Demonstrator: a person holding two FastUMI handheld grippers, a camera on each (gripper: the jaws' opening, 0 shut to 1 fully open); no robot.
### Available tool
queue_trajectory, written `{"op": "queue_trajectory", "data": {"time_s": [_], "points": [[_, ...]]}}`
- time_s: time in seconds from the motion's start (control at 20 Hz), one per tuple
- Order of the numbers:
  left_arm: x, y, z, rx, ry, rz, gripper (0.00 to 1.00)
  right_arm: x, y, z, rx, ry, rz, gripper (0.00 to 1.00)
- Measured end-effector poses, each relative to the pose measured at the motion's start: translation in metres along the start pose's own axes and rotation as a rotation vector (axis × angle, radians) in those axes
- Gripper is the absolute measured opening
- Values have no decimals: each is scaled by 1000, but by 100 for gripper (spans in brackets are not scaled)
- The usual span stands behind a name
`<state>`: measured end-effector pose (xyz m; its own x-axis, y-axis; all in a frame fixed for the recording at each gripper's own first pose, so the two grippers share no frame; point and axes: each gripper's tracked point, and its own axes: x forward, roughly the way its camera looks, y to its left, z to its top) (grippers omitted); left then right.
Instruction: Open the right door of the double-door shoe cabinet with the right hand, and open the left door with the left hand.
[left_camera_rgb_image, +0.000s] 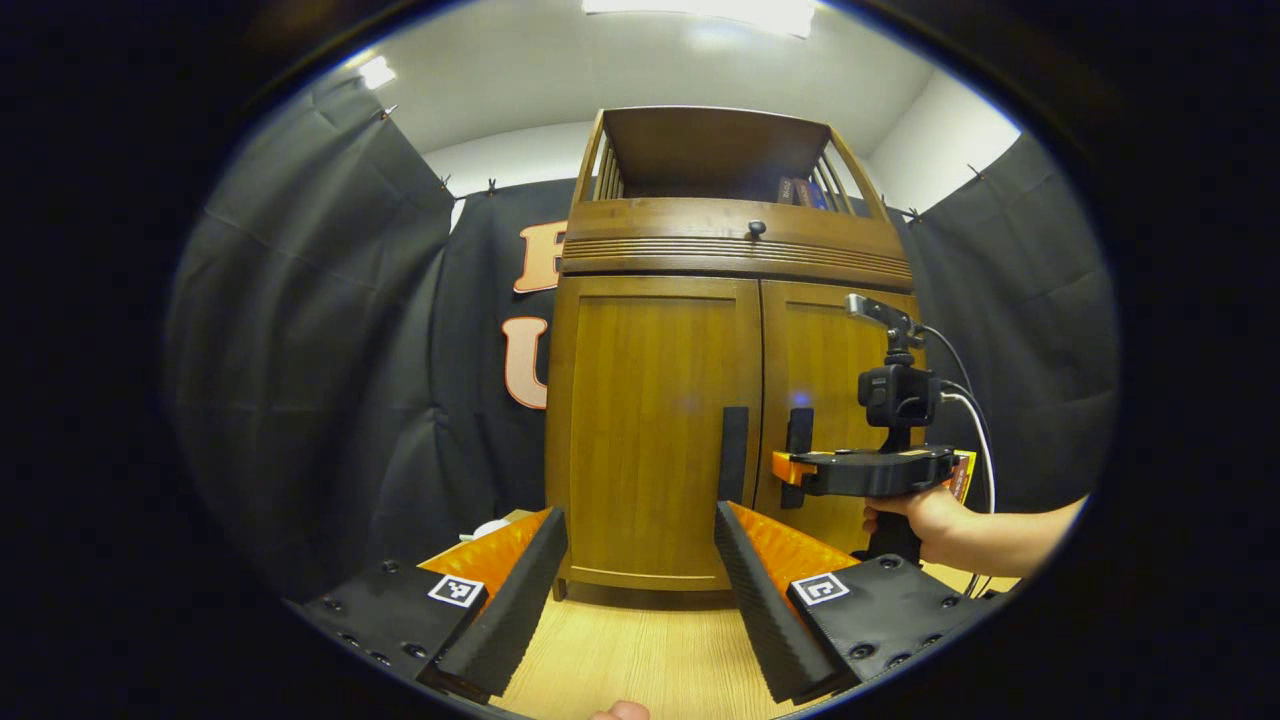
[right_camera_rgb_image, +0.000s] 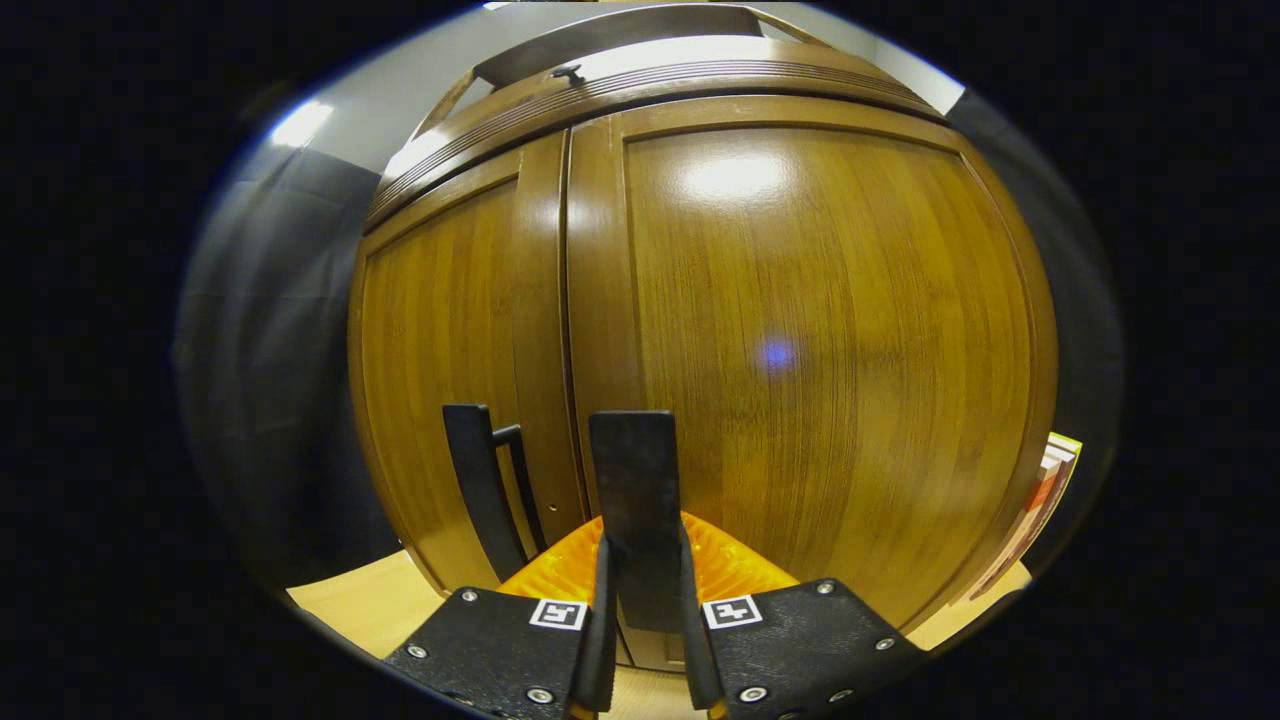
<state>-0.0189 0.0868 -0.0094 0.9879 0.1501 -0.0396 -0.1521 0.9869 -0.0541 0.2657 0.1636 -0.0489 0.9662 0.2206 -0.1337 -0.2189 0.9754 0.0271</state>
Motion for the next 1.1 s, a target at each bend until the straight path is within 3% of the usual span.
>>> {"op": "queue_trajectory", "data": {"time_s": [0.25, 0.45, 0.5, 0.55, 0.85, 1.1], "points": [[-3, -10, 5, 31, -14, -23, 96, -25, 4, 0, 38, -8, 29, 31], [-4, -21, 4, 26, -12, -43, 94, -60, 7, -1, 52, -5, 71, 28], [-4, -24, 2, 22, -8, -48, 95, -69, 5, -1, 59, -7, 73, 31], [-4, -27, 2, 18, -4, -55, 96, -77, 5, 0, 62, -8, 77, 28], [1, -49, 0, 17, 4, -90, 94, -132, -13, -3, 61, 11, 108, 28], [7, -69, -3, 8, 16, -119, 96, -167, -29, -3, 47, 6, 74, 28]]}}
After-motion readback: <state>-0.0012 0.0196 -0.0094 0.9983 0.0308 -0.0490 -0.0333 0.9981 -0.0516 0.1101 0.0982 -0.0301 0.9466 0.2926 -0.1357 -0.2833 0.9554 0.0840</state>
